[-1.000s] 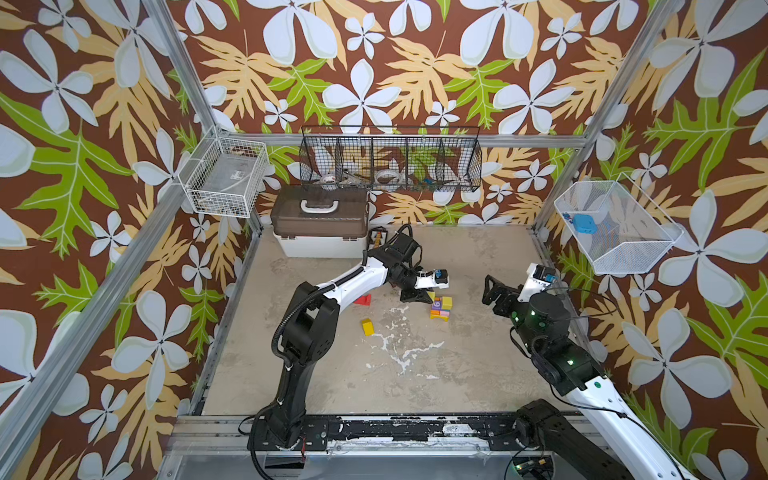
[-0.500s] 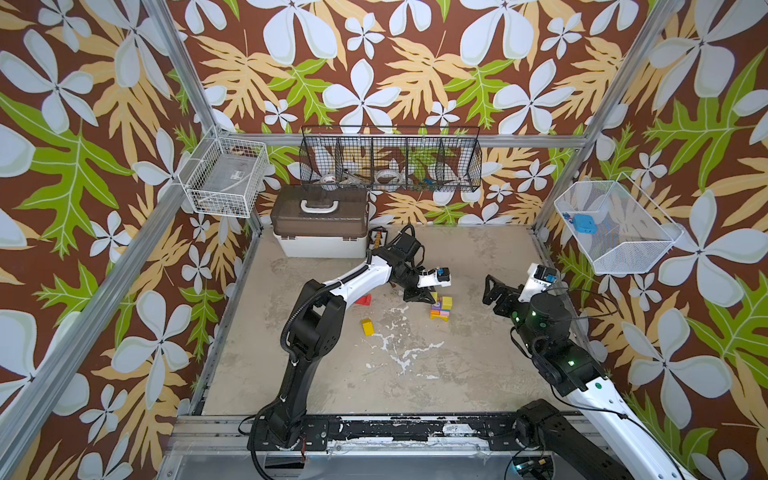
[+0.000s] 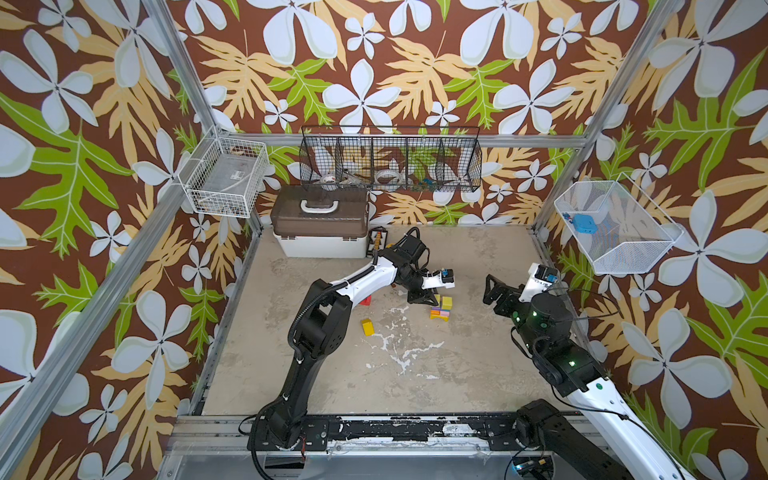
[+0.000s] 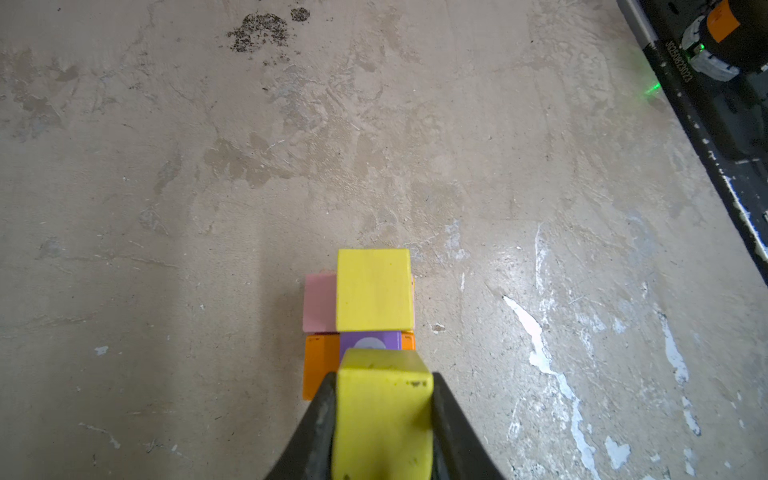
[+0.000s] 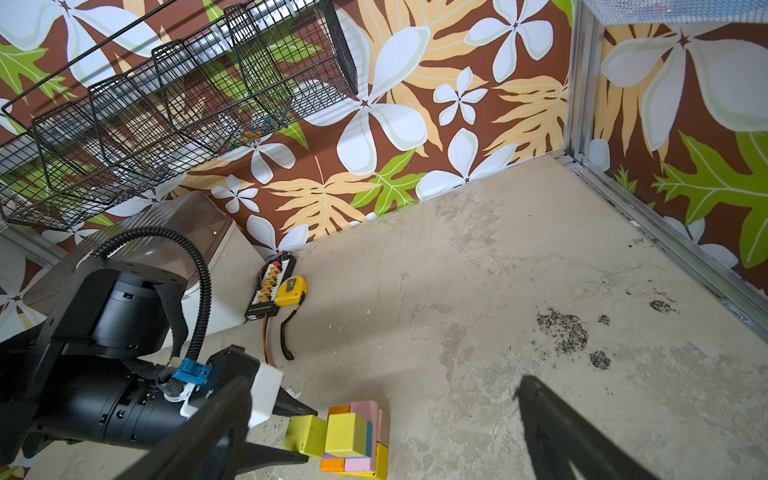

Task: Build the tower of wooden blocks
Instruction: 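Lower the small yellow cube onto the tower top and open the left gripper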

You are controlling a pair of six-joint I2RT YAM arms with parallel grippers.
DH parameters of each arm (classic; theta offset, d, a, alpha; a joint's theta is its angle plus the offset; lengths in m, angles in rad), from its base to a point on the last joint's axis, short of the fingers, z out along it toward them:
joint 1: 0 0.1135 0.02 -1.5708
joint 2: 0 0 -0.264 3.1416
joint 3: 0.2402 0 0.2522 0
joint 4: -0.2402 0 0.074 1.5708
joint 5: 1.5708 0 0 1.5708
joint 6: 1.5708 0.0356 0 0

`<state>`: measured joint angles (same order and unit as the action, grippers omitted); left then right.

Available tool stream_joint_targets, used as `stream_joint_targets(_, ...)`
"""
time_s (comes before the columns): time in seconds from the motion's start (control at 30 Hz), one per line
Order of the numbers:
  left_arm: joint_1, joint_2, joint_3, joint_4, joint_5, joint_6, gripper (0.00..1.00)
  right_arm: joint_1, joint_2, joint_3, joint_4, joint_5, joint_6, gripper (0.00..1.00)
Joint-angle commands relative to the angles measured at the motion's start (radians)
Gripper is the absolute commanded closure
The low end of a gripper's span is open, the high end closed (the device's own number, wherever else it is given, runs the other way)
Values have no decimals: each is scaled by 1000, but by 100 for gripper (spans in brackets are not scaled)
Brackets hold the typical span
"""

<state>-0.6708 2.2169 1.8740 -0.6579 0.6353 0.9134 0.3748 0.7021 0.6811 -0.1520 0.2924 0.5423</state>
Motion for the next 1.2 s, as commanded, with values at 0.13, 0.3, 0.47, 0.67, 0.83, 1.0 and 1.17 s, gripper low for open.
stream_joint_targets(0.13,-6,18,20,-14,-5,-11,100,1,-1,8,8,11,-2,0)
stream_joint_targets(0.3,-7,30,25,-14,-11,-17,100,0,-1,9,8,10,-1,0)
stream_joint_targets(0.47,-13,35,27,-8,-13,-22,100,0,-1,9,7,11,-1,0)
stream_joint_targets(0.67,-18,44,43,-9,-18,-30,100,1,2,9,7,11,-2,0)
stream_joint_targets(0.83,-18,46,43,-9,-19,-30,100,0,4,12,5,10,-3,0)
stream_joint_targets(1.0,-18,46,42,-19,-28,-27,100,0,4,12,5,10,-2,0)
stream_joint_targets(1.17,-18,47,43,-23,-33,-25,96,0,4,12,5,10,-3,0)
